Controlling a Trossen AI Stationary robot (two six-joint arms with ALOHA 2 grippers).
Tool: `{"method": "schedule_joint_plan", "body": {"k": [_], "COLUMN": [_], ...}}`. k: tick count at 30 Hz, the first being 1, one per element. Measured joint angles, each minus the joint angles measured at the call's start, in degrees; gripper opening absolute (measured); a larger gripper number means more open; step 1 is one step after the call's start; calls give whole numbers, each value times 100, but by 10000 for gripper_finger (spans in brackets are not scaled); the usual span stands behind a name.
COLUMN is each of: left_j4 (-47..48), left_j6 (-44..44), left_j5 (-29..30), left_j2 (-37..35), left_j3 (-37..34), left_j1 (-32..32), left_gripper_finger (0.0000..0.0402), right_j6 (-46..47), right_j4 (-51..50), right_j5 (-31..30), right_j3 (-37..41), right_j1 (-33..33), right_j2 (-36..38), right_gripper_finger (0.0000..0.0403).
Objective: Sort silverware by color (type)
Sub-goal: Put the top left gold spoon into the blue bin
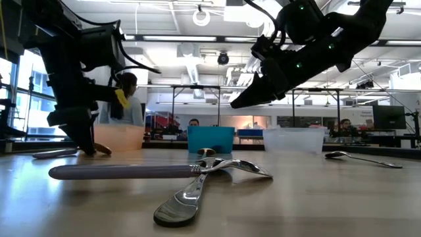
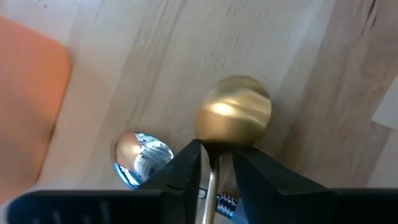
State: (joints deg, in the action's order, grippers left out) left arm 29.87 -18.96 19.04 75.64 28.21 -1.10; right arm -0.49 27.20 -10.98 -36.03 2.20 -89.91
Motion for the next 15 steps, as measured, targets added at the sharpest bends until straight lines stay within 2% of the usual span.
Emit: {"method": "schedule_joint_plan", "body": {"k": [6, 15], "left_j4": [12, 189], "left_j6": [106, 221], "left_j5": [24, 88], "left_j2": [7, 20], "left_j3": [-1, 351], "left_j1": [4, -4], "left_gripper_finger": [11, 5], "right_j6": [0, -2], "right_j4": [0, -2], "right_j5": [0, 0], "right_j3": [0, 0], "right_j1": [0, 0], "right_j2": [0, 0], "right_gripper_finger": [69, 69]}}
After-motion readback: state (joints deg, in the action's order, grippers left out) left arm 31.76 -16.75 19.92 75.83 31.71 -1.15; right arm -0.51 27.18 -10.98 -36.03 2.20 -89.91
